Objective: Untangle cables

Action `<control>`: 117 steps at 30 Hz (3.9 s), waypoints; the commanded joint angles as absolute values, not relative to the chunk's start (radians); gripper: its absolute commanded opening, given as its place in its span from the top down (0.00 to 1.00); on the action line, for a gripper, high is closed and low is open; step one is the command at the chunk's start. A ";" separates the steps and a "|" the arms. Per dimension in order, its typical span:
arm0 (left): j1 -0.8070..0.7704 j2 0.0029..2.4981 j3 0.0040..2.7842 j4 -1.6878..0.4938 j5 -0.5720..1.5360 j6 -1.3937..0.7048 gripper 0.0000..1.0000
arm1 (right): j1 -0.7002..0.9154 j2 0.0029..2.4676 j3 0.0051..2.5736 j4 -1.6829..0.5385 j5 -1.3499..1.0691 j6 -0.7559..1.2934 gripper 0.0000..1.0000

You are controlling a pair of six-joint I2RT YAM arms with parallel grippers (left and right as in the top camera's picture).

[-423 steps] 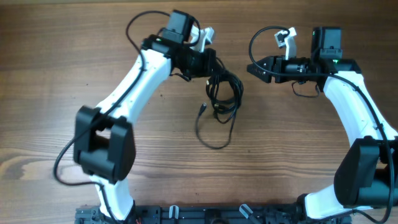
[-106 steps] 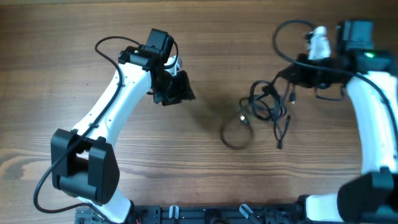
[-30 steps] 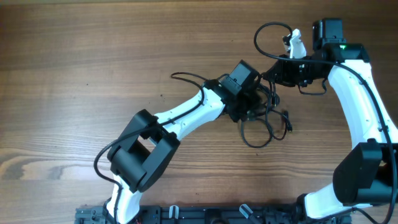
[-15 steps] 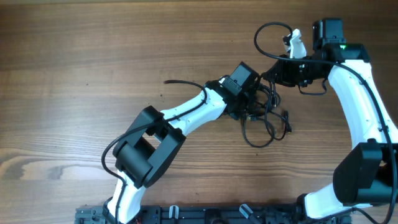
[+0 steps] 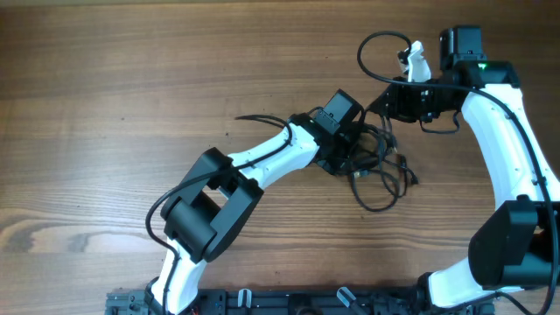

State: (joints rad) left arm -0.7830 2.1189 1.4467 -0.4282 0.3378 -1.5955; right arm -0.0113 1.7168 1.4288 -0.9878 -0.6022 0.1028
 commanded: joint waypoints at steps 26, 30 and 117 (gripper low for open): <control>-0.569 1.943 1.471 -0.477 0.312 -0.522 0.43 | -0.036 1.610 1.522 -1.022 -0.607 0.107 0.20; -0.582 2.033 1.471 -0.371 0.316 -0.463 0.38 | -0.072 1.594 1.522 -1.069 -0.607 0.104 0.20; -0.451 1.765 1.482 -0.329 0.686 -0.479 0.96 | 0.003 1.582 1.416 -1.044 -0.591 0.187 0.42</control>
State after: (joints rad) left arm -0.4568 1.7638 1.4788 -0.3393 0.6785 -0.4595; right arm -0.0090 1.6051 1.4490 -1.0653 -0.6212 0.1562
